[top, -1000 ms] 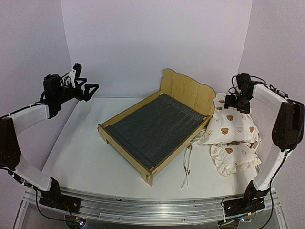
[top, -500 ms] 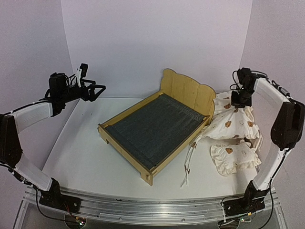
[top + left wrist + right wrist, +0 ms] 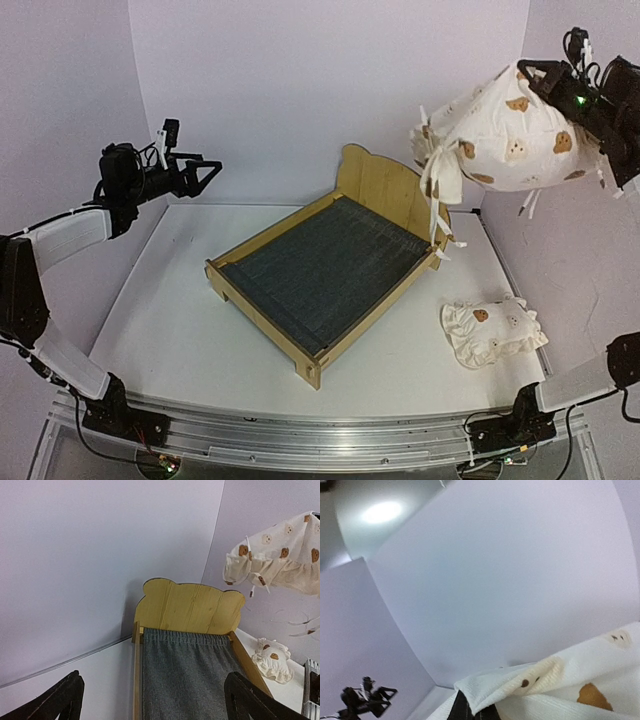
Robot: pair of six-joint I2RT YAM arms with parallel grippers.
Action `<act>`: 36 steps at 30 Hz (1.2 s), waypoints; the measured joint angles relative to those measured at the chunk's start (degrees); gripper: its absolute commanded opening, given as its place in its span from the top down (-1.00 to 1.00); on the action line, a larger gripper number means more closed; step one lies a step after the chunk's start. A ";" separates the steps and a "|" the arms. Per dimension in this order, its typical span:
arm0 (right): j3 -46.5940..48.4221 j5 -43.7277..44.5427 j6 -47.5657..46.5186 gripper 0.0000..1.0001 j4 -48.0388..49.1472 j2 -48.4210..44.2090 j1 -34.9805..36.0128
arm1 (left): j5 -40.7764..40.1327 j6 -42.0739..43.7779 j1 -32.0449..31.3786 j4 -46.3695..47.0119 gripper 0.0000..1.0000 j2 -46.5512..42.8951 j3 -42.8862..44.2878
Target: Set up the pet bed
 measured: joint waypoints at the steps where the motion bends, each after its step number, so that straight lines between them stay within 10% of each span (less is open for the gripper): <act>1: -0.19 -0.16 1.67 1.00 3.44 0.50 1.68 | 0.23 -0.22 0.00 0.16 -0.99 0.06 0.30; 9: -0.44 8.18 -1.89 1.00 16.11 16.57 33.65 | 0.15 -0.89 0.00 1.33 -0.99 0.07 2.79; 15: -3.32 20.75 -5.85 1.00 16.66 27.57 45.56 | -2.50 -0.55 0.25 -0.68 -0.99 0.00 3.07; 17: -4.06 22.86 -6.94 0.72 14.71 29.67 47.88 | -4.34 -0.39 0.53 -2.97 -0.99 -0.08 3.07; 21: -6.68 19.59 -9.67 -0.85 7.86 30.64 49.83 | -9.53 -0.70 1.93 -10.01 -0.99 -0.08 3.07; 22: -6.72 17.46 -11.06 -0.95 4.91 30.70 49.73 | -10.81 -0.92 2.47 -12.43 -0.99 -0.08 3.07; 36: 10.75 12.64 -7.24 -0.90 -16.08 37.06 39.10 | -14.64 1.02 6.03 -34.88 -0.99 4.30 2.37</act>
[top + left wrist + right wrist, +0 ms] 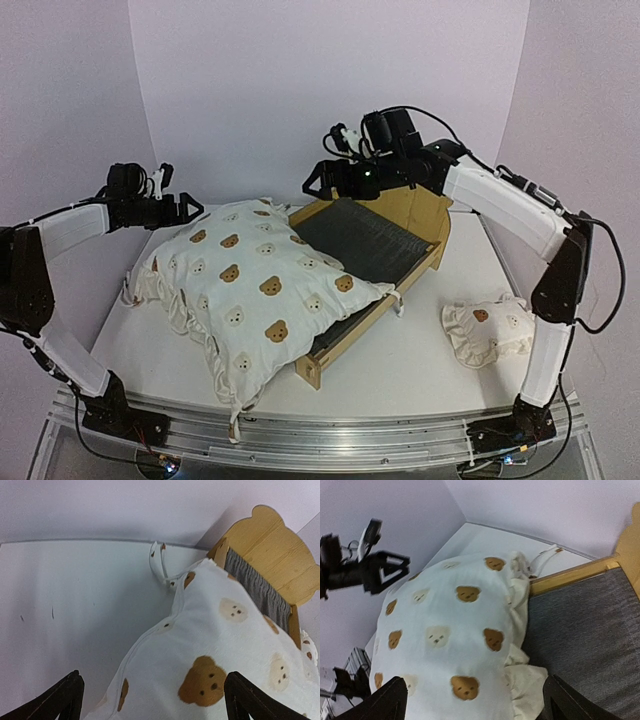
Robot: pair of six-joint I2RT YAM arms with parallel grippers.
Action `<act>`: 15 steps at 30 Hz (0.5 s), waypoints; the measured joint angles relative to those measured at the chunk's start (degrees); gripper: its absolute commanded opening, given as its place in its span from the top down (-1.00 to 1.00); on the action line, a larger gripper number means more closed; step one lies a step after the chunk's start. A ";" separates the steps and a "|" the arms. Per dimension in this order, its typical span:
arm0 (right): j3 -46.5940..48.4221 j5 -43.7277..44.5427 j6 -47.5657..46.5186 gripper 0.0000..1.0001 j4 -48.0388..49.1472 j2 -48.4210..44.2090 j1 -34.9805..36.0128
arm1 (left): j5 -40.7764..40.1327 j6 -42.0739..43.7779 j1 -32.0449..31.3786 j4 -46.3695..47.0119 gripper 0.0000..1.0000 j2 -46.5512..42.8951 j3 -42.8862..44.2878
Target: Set up the pet bed
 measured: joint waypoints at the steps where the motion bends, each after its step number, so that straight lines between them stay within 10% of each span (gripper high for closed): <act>1: 2.40 -0.54 1.29 -0.90 0.09 2.65 -1.01 | 0.37 0.42 0.61 -1.20 -0.99 0.22 0.00; 10: 14.94 -10.90 13.30 -0.77 0.30 23.48 -0.48 | 7.27 2.19 4.79 -6.40 -0.99 0.07 -3.13; 15: 14.68 -16.20 19.59 -0.29 1.93 27.56 1.13 | 13.65 5.04 4.76 -6.89 -0.86 -0.07 -7.57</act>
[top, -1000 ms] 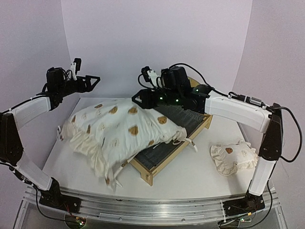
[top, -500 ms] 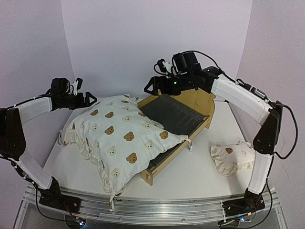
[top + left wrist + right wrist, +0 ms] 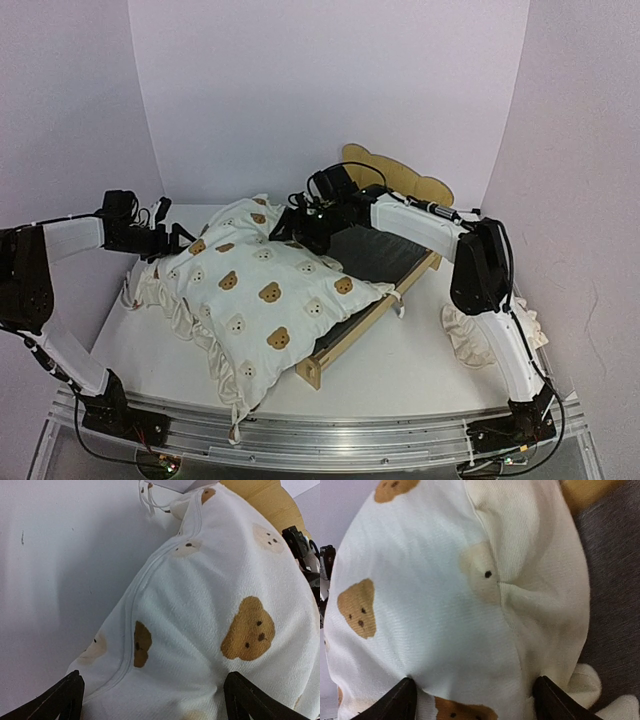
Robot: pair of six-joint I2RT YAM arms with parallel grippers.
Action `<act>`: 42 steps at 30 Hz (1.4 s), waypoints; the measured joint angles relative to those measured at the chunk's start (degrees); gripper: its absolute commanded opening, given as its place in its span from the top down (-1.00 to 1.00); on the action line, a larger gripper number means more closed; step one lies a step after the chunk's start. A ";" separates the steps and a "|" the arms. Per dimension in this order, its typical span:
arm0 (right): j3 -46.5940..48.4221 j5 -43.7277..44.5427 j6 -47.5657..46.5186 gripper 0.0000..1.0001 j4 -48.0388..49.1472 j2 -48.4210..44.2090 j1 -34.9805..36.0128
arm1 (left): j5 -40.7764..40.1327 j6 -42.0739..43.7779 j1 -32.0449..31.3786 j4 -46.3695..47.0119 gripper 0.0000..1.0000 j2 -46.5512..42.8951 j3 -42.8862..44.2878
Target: Set up the pet bed
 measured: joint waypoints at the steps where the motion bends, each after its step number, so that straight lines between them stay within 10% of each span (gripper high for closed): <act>1: -0.40 -0.83 1.22 -0.12 0.51 0.04 0.21 | 0.45 0.90 0.03 0.02 -0.71 0.00 -0.34; 6: -3.59 -3.36 4.21 1.00 3.43 -0.52 0.67 | 1.61 5.95 -0.01 0.02 0.59 0.00 -0.75; 8: -4.96 -3.70 4.52 1.00 3.70 -1.08 0.68 | 2.60 7.23 -0.02 -0.26 0.97 0.01 -0.55; 27: -9.60 15.50 -14.08 1.00 9.11 -24.40 15.72 | 4.95 16.39 -10.63 -2.61 1.00 13.26 50.04; 42: -39.23 33.40 -12.78 1.00 9.77 -41.17 16.75 | 2.49 17.62 -25.76 1.70 1.00 28.22 57.83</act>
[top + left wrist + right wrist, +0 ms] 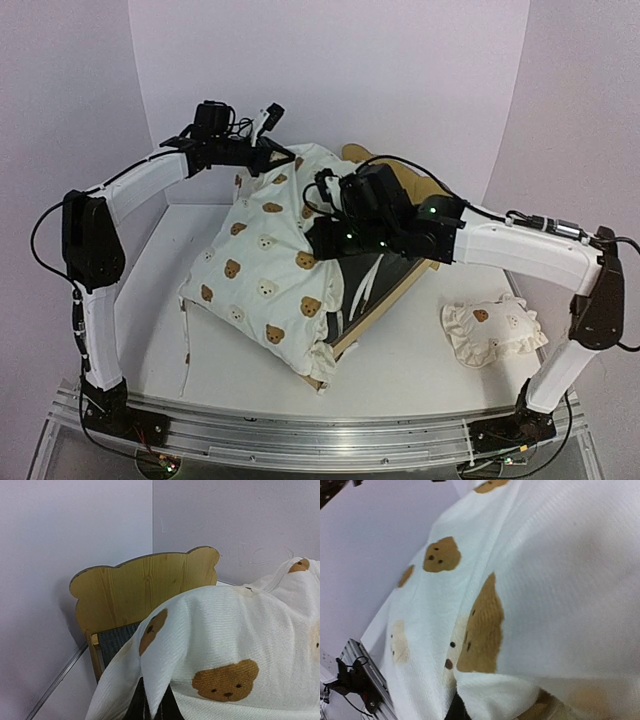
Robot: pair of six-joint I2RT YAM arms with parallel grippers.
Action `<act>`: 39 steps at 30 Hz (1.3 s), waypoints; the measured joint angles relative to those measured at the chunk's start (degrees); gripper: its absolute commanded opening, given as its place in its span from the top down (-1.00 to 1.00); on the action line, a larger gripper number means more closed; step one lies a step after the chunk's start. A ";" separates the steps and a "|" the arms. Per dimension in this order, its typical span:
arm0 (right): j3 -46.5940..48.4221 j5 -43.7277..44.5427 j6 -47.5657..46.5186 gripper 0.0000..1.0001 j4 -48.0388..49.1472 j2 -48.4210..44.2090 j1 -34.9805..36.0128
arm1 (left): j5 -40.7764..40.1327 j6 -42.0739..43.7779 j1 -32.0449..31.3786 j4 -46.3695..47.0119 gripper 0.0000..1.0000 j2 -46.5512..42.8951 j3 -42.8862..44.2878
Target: Set up the pet bed
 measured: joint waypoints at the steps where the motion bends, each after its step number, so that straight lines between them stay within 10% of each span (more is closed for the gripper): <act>1: -3.31 2.17 1.25 0.87 0.35 -1.87 -0.02 | -0.65 0.12 -1.18 1.01 1.00 1.04 -0.04; 7: -17.60 8.95 10.07 0.10 -0.53 -10.70 -2.04 | -4.90 2.02 -6.09 9.74 0.88 4.12 -3.20; 14: -25.62 10.06 15.32 -0.51 -6.83 -18.73 -7.98 | -9.64 5.31 -8.39 18.67 -0.54 6.43 -6.75; 20: -20.58 6.25 12.68 -0.63 -12.41 -18.73 -17.87 | -12.68 5.86 -8.77 11.93 -0.88 6.67 -1.28; 26: -8.22 2.59 8.87 -0.60 -16.15 -8.75 -23.40 | -14.36 3.06 -3.79 -0.32 -0.89 3.20 4.62; 33: 2.27 -3.23 6.91 -0.52 -18.38 7.09 -26.98 | -15.62 -1.00 4.98 -10.70 -0.89 -8.46 -15.44; 39: 5.97 -9.01 6.85 0.44 -18.39 15.88 -27.06 | -12.22 -3.41 2.47 -14.91 -0.72 -9.47 -27.07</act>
